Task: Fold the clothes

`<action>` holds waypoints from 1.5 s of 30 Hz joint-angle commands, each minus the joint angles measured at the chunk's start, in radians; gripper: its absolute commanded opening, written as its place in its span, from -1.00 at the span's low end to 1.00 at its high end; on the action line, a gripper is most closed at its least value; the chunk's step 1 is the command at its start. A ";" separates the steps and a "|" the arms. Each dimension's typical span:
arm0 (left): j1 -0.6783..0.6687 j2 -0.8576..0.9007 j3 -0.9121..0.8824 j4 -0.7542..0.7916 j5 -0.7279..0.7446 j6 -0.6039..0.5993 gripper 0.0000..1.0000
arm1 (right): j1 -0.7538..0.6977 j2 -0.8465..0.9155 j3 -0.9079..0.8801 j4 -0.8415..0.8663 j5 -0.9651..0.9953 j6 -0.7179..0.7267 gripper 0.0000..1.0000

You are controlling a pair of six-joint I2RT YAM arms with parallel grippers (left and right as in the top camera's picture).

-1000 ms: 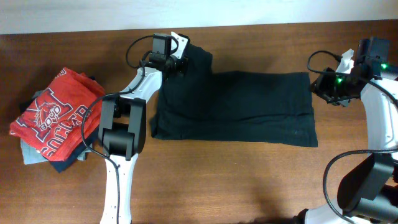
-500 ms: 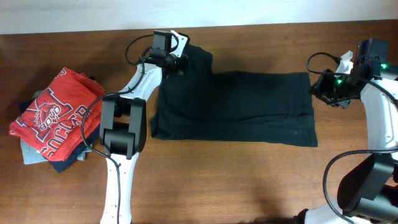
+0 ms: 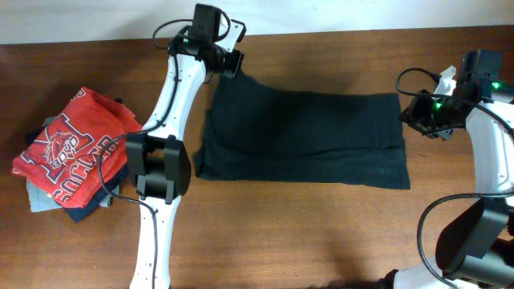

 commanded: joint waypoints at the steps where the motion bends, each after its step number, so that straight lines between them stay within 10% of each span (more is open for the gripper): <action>1: -0.003 0.002 0.072 -0.080 -0.007 0.014 -1.00 | 0.005 0.005 0.010 0.003 0.027 0.001 -0.36; 29: -0.084 0.002 0.106 -0.735 -0.013 0.017 -0.99 | 0.005 0.011 0.010 0.051 0.113 0.001 -0.32; 45: -0.109 0.002 0.105 -0.730 -0.054 0.014 -0.99 | 0.005 0.244 0.010 0.385 -0.045 -0.130 -0.11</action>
